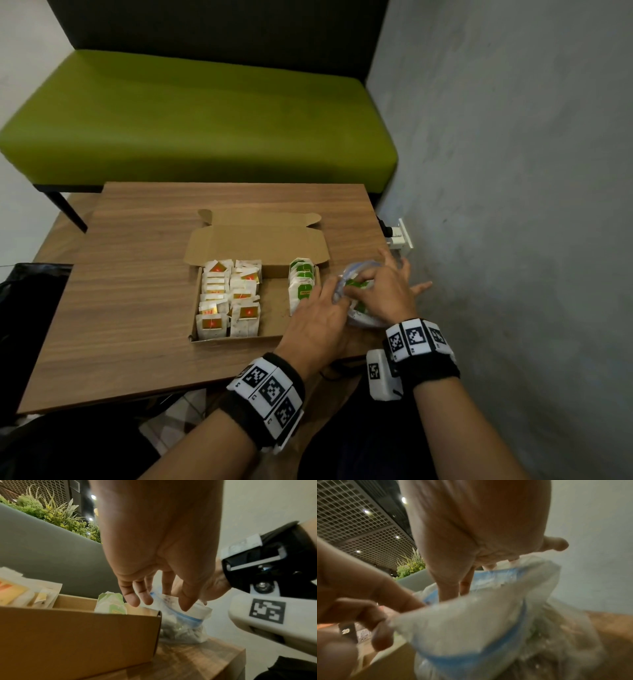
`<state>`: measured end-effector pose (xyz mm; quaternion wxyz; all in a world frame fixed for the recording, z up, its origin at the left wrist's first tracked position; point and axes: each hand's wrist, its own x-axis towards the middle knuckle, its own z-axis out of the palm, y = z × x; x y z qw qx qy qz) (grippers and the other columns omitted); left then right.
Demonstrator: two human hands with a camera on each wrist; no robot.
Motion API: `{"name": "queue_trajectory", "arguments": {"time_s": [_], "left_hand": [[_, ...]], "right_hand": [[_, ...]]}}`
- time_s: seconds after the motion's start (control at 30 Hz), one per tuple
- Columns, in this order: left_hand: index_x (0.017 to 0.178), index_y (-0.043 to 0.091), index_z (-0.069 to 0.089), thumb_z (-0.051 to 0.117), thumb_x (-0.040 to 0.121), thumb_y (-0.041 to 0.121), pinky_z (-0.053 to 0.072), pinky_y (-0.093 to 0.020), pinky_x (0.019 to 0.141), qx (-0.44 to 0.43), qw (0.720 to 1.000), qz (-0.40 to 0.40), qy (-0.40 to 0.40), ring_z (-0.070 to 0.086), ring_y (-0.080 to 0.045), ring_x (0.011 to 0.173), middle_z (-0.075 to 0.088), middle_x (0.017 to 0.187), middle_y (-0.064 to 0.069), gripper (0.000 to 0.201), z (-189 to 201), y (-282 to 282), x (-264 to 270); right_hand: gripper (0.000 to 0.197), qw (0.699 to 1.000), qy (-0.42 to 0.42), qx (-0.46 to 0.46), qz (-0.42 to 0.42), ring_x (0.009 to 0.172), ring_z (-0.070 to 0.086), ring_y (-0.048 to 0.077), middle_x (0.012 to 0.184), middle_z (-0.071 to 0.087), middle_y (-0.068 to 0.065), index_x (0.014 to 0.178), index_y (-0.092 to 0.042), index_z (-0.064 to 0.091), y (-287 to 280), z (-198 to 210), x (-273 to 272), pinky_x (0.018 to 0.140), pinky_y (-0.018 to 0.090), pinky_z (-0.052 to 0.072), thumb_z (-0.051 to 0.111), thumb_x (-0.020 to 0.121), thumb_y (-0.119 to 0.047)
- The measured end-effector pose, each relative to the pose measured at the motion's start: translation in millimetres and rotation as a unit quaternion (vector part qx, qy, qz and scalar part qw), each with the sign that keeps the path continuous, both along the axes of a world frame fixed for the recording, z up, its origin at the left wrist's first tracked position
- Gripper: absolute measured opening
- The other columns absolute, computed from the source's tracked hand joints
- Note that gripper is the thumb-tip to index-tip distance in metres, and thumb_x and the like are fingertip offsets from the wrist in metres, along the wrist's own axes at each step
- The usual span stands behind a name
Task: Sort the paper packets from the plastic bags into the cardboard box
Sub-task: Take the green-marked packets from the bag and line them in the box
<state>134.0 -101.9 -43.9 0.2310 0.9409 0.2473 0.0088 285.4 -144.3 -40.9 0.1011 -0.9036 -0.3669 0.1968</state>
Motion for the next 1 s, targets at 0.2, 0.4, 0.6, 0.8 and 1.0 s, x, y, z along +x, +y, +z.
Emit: {"name": "queue_trajectory", "arguments": {"time_s": [0.2, 0.4, 0.6, 0.8, 1.0], "left_hand": [[0.145, 0.021, 0.041, 0.052, 0.095, 0.035, 0.035, -0.044, 0.114, -0.037, 0.999, 0.039, -0.007, 0.028, -0.028, 0.141, 0.018, 0.158, -0.01, 0.053, 3.2, 0.4, 6.0], [0.144, 0.023, 0.044, 0.055, 0.095, 0.035, 0.031, -0.045, 0.117, -0.063, 0.994, 0.087, -0.035, 0.022, -0.028, 0.146, 0.012, 0.162, -0.008, 0.051, 16.6, 0.4, 7.4], [0.136, 0.025, 0.049, 0.06, 0.096, 0.034, 0.038, -0.033, 0.109, -0.136, 0.968, 0.095, -0.19, 0.04, -0.01, 0.129, 0.047, 0.142, 0.006, 0.043, 35.2, 2.0, 1.1], [0.131, 0.024, 0.053, 0.062, 0.094, 0.033, 0.045, -0.031, 0.097, -0.218, 0.953, 0.104, -0.183, 0.05, -0.012, 0.116, 0.058, 0.128, 0.005, 0.039, 35.3, 3.5, 12.7], [0.094, 0.023, 0.069, 0.064, 0.094, 0.027, 0.042, -0.012, 0.062, -0.259, 0.928, 0.119, -0.238, 0.058, 0.005, 0.07, 0.066, 0.079, 0.012, 0.006, 31.5, 8.5, 26.9]], "right_hand": [[0.017, 0.992, 0.006, 0.114, -0.048, 0.147, 0.017, 0.023, 0.157, 0.031, -0.01, 0.085, -0.034, 0.073, -27.2, 18.7, 18.7, 0.113, 0.07, 0.003, 0.079, 0.076, -0.047], [0.013, 0.961, 0.078, 0.261, -0.042, 0.111, 0.061, 0.017, 0.114, 0.066, -0.006, 0.071, -0.033, 0.073, -45.4, 38.8, 31.7, 0.102, 0.043, 0.043, 0.085, 0.074, -0.033], [0.007, 0.948, 0.142, 0.285, 0.002, 0.071, 0.069, 0.015, 0.073, 0.073, 0.001, 0.079, -0.019, 0.076, -48.6, 62.1, 26.7, 0.067, 0.031, 0.055, 0.082, 0.079, -0.023], [0.006, 0.943, 0.171, 0.283, 0.025, 0.072, 0.07, 0.031, 0.072, 0.073, 0.009, 0.077, -0.019, 0.076, -41.8, 60.3, 20.3, 0.067, 0.04, 0.057, 0.082, 0.078, -0.018], [0.007, 0.936, 0.199, 0.29, 0.008, 0.065, 0.068, 0.01, 0.071, 0.074, 0.002, 0.08, -0.018, 0.077, -43.9, 51.6, 21.6, 0.063, 0.028, 0.054, 0.082, 0.076, -0.016]]}}
